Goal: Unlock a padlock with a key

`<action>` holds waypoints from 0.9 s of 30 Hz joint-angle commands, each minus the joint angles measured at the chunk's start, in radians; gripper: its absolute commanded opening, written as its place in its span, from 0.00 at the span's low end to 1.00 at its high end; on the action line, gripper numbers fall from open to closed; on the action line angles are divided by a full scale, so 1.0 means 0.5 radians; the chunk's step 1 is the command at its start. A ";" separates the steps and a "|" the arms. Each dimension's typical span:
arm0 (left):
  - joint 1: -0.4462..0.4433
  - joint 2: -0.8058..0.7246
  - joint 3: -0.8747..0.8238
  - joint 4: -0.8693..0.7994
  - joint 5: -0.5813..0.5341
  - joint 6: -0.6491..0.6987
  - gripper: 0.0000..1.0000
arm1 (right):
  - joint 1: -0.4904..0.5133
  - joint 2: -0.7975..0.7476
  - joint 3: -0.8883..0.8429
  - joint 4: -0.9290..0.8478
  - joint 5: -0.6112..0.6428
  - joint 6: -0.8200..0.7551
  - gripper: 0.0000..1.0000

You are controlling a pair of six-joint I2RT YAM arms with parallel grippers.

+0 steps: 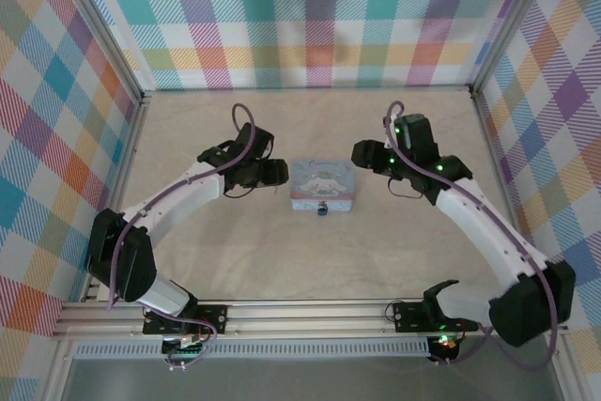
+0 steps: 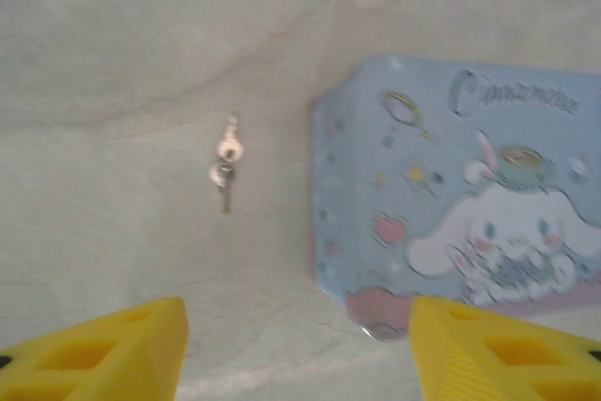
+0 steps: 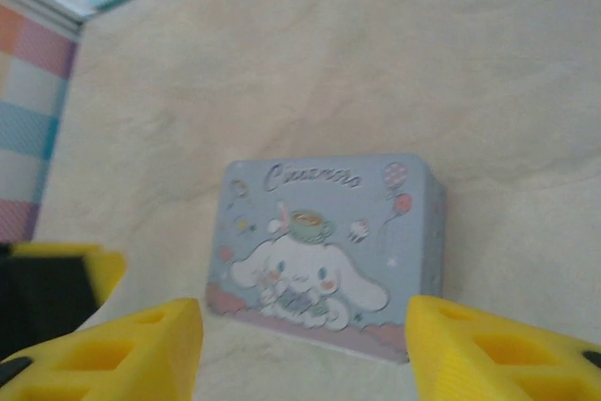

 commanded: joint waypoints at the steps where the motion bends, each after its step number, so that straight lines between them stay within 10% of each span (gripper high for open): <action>1: 0.074 0.166 0.112 -0.129 -0.101 -0.010 0.58 | 0.065 -0.057 -0.055 -0.090 -0.222 -0.084 0.57; 10: 0.130 0.686 0.444 -0.188 -0.093 0.027 0.50 | 0.476 -0.269 -0.320 -0.072 0.002 0.040 0.53; 27: 0.112 1.133 0.741 -0.333 -0.074 0.053 0.43 | 0.553 -0.466 -0.578 -0.075 0.120 0.167 0.54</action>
